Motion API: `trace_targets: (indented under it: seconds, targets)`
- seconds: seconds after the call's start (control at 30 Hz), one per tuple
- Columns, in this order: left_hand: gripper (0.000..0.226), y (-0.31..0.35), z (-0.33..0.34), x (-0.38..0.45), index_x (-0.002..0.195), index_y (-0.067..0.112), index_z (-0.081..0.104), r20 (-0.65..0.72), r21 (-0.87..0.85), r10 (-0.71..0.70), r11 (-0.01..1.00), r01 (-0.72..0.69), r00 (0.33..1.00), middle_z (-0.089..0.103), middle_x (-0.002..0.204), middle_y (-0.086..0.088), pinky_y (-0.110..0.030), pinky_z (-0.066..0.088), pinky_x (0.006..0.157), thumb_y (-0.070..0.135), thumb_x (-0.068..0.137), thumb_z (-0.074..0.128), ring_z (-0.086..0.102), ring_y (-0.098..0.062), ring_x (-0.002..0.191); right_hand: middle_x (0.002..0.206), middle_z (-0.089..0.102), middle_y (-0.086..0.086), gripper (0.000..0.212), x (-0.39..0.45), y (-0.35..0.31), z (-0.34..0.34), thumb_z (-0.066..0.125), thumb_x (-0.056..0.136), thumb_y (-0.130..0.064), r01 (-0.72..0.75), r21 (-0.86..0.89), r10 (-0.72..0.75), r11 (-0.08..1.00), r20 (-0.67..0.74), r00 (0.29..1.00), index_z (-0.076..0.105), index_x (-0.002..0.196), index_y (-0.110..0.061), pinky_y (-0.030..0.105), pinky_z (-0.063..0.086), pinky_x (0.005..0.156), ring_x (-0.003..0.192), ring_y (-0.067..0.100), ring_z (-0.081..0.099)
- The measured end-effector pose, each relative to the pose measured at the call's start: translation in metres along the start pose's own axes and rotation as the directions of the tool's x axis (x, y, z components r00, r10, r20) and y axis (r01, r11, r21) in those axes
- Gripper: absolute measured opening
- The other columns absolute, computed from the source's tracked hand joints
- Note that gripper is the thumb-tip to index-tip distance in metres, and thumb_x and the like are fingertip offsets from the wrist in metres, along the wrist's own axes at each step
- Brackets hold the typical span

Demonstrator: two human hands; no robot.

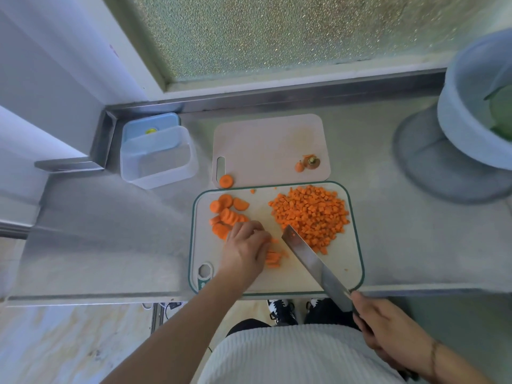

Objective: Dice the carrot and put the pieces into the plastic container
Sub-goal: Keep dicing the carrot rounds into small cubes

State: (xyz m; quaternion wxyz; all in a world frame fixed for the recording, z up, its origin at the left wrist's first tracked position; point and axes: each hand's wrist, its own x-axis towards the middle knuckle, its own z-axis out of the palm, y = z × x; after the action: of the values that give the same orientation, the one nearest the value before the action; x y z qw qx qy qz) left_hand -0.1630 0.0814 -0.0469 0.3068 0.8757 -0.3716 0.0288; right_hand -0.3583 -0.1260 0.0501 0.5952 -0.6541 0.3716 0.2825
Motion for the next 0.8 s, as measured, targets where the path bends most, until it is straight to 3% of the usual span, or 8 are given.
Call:
trace_targets:
  seconds: [0.13,0.27,0.4,0.5,0.63,0.7,0.8]
  targets:
    - [0.026,-0.006,-0.005,-0.003,0.102,0.014,0.074,0.163,0.027,0.091,0.995,-0.096,0.983,0.065,0.106,-0.002,-0.044,0.052,0.078,0.03,0.098,0.053,0.058,-0.026,0.091,0.053,0.03,0.004,0.047,-0.004,-0.001,0.002,0.04,0.093,-0.051,-0.01,0.015,0.01,1.0,0.043,0.999,0.041,0.064,-0.013,0.02,0.017,0.043,0.042,0.013,0.021]
    - [0.048,-0.01,-0.012,-0.012,0.118,0.016,0.069,0.269,0.084,0.151,0.98,-0.18,0.951,0.062,0.117,-0.002,-0.039,0.05,0.088,0.052,0.087,0.062,0.057,-0.023,0.103,0.049,0.024,0.001,0.051,-0.003,0.0,0.005,0.038,0.096,-0.05,-0.016,0.026,0.015,1.0,0.056,0.998,0.038,0.057,-0.017,0.02,0.014,0.045,0.04,0.014,0.016]
    - [0.045,-0.008,-0.013,-0.015,0.114,0.018,0.069,0.278,0.145,0.172,0.965,-0.218,0.945,0.063,0.111,-0.001,-0.034,0.053,0.073,0.052,0.086,0.059,0.06,-0.022,0.091,0.049,0.026,0.004,0.054,0.003,0.0,0.007,0.036,0.097,-0.052,-0.031,0.013,0.031,0.999,0.065,0.997,0.04,0.058,-0.016,0.022,0.015,0.047,0.042,0.015,0.016]
    - [0.042,-0.001,-0.013,-0.016,0.109,0.017,0.07,0.269,0.11,0.116,0.982,-0.151,0.956,0.063,0.107,-0.001,-0.03,0.055,0.058,0.048,0.086,0.055,0.065,-0.02,0.081,0.048,0.028,0.003,0.052,0.007,-0.001,0.008,0.037,0.097,-0.051,-0.034,-0.013,0.035,0.999,0.05,0.998,0.042,0.062,-0.014,0.021,0.017,0.046,0.041,0.015,0.017]
    - [0.039,0.009,-0.011,-0.018,0.107,0.014,0.068,0.28,0.055,-0.021,0.998,0.006,0.96,0.062,0.105,-0.002,-0.036,0.057,0.053,0.044,0.085,0.059,0.065,-0.022,0.075,0.053,0.026,0.002,0.052,0.014,-0.006,0.007,0.037,0.093,-0.061,-0.045,0.01,0.045,0.999,0.043,0.998,0.04,0.066,-0.016,0.019,0.012,0.044,0.045,0.014,0.014]
    - [0.041,0.017,-0.008,-0.017,0.104,0.012,0.07,0.261,0.021,-0.1,0.995,0.098,0.96,0.062,0.101,-0.003,-0.034,0.057,0.053,0.046,0.083,0.061,0.063,-0.021,0.071,0.051,0.028,-0.001,0.054,0.019,-0.008,0.002,0.036,0.088,-0.064,0.014,-0.029,-0.014,0.999,0.01,1.0,0.039,0.065,-0.015,0.021,0.017,0.041,0.044,0.014,0.019]
    - [0.04,0.029,0.003,-0.01,0.092,0.011,0.073,0.179,-0.014,-0.177,0.983,0.182,0.968,0.063,0.089,-0.002,-0.028,0.053,0.047,0.047,0.078,0.064,0.061,-0.019,0.061,0.051,0.035,-0.005,0.055,0.026,-0.012,0.002,0.031,0.085,-0.065,0.155,-0.226,-0.166,0.962,-0.029,0.986,0.039,0.063,-0.015,0.023,0.03,0.047,0.045,0.009,0.032]
